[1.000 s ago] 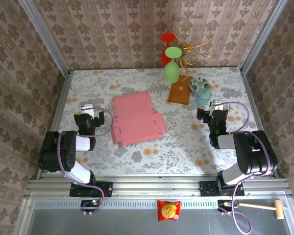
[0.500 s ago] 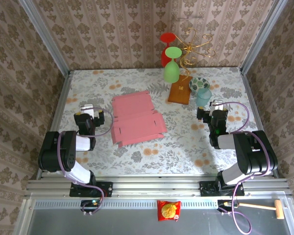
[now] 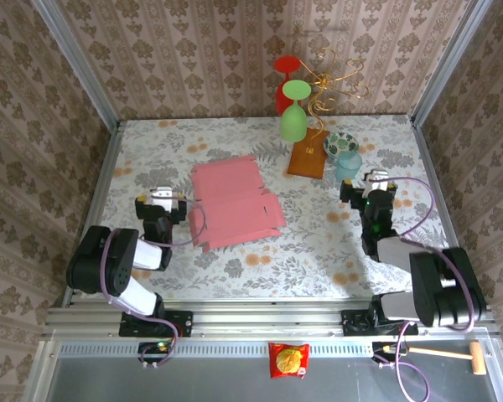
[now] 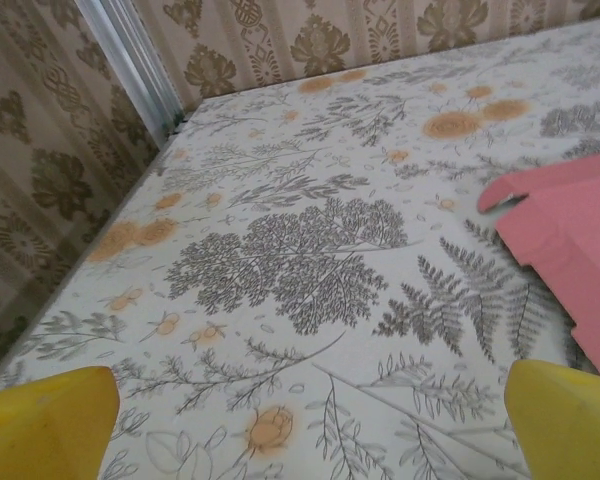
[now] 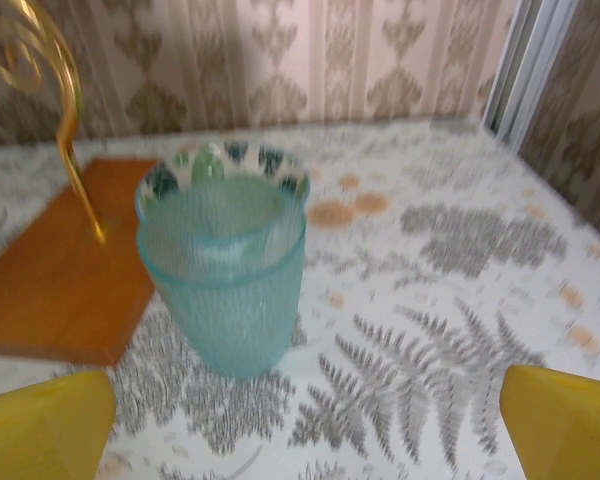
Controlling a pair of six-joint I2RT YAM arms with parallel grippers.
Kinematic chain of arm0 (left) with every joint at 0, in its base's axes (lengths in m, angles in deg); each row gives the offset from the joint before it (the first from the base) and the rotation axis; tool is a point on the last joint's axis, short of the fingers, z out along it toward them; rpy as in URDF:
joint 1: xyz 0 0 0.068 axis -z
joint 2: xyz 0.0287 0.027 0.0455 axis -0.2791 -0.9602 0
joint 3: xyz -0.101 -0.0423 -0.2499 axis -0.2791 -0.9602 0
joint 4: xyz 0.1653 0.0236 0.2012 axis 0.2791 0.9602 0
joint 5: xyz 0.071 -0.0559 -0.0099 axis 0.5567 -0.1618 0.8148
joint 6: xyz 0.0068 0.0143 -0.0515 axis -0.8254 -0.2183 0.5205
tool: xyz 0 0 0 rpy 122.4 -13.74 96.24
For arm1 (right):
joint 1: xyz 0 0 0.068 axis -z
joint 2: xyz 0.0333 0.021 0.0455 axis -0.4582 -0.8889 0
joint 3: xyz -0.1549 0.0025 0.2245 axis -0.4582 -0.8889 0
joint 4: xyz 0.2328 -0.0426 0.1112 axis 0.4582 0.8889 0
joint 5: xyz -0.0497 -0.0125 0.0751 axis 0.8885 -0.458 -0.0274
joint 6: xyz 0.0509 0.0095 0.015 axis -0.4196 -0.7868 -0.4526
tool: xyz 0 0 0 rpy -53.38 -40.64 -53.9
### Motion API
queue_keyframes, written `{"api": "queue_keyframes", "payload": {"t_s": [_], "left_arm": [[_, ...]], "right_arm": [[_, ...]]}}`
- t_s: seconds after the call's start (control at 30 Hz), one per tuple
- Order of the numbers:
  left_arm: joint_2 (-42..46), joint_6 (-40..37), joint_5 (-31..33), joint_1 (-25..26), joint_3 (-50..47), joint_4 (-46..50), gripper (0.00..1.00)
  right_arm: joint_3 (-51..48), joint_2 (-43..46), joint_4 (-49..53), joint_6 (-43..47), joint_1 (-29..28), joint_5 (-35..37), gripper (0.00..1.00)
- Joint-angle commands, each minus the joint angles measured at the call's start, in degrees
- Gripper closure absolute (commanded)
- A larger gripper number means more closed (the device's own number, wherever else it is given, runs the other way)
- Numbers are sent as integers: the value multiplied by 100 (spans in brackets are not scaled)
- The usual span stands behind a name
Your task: Fold the paper box
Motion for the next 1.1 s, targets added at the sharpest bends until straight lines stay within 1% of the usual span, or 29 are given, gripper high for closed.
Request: {"api": "queue_keyframes", "payload": {"t_s": [0.0, 0.03, 0.1, 0.13, 0.17, 0.2, 0.23, 0.27, 0.3, 0.33, 0.37, 0.4, 0.43, 0.47, 0.5, 0.53, 0.57, 0.6, 0.63, 0.67, 0.73, 0.83, 0.97, 1.07], "left_arm": [[717, -748, 1152, 455, 162, -121, 0], [1014, -857, 1321, 600, 248, 48, 0], [1458, -832, 1765, 851, 590, 207, 0], [1675, -701, 2156, 1016, 997, 627, 0], [1937, -282, 2538, 1233, 1550, 1728, 0], [2262, 592, 2753, 1344, 2124, 3327, 0], [2593, 2052, 2354, 1348, 2768, 5230, 0], [2729, 3226, 996, 995, 3168, 6322, 0], [2637, 3933, -670, 415, 3267, 6379, 0], [2335, 4620, -1914, -85, 3412, 6379, 1], [2022, 4865, -2327, -189, 3707, 6838, 9], [1825, 4754, -2295, -14, 4019, 7336, 13], [1644, 4529, -2179, 233, 4270, 7869, 17], [1454, 4425, -2224, 385, 4422, 8265, 24], [1298, 4428, -2398, 439, 4441, 8503, 32], [1093, 4472, -2655, 420, 4429, 8723, 42], [887, 4491, -2866, 345, 4402, 8930, 53], [733, 4450, -2967, 313, 4360, 9031, 58], [579, 4376, -3062, 280, 4288, 9060, 61], [461, 4312, -3082, 249, 4234, 9054, 62], [247, 4173, -2989, 189, 4116, 8964, 62], [-181, 3987, -2912, 8, 4038, 8750, 61], [-853, 3892, -3029, -50, 4034, 8475, 59], [-1082, 4016, -3097, 97, 3953, 8332, 60]], "right_arm": [[151, 731, 582, 46, -146, 582, 0], [347, 1029, 984, 81, -235, 787, 0], [998, 1579, 2066, 99, -531, 1175, 0], [1563, 1758, 2681, 22, -704, 1265, 0], [2191, 1857, 3768, -439, -797, 1255, 0], [2919, 1848, 4898, -997, -775, 942, 0], [3481, 1766, 5806, -1740, -719, 577, 0], [3836, 1668, 6726, -2803, -704, 591, 0], [4038, 1608, 7383, -3575, -631, 398, 0], [4043, 1543, 7372, -3541, -487, -567, 0], [4062, 1436, 7290, -3405, -528, -1261, 0], [4216, 1325, 7699, -3532, -781, -1110, 0], [4312, 1210, 8178, -3784, -1166, -788, 7], [4221, 1150, 8278, -4040, -1477, -806, 20], [4033, 1138, 8221, -4329, -1733, -967, 28], [3654, 1161, 7874, -4783, -2055, -1253, 35], [3300, 1187, 7503, -5124, -2309, -1400, 35], [2985, 1199, 7167, -5477, -2543, -1498, 35], [2577, 1163, 6685, -5895, -2791, -1618, 35], [2306, 1084, 6257, -6161, -2910, -1775, 36], [2058, 795, 5714, -6565, -3069, -2128, 36], [1886, 334, 5356, -7070, -3328, -2437, 33], [1199, -169, 3934, -7965, -3760, -2478, 31], [993, -577, 3017, -8185, -3835, -2470, 31]]}}
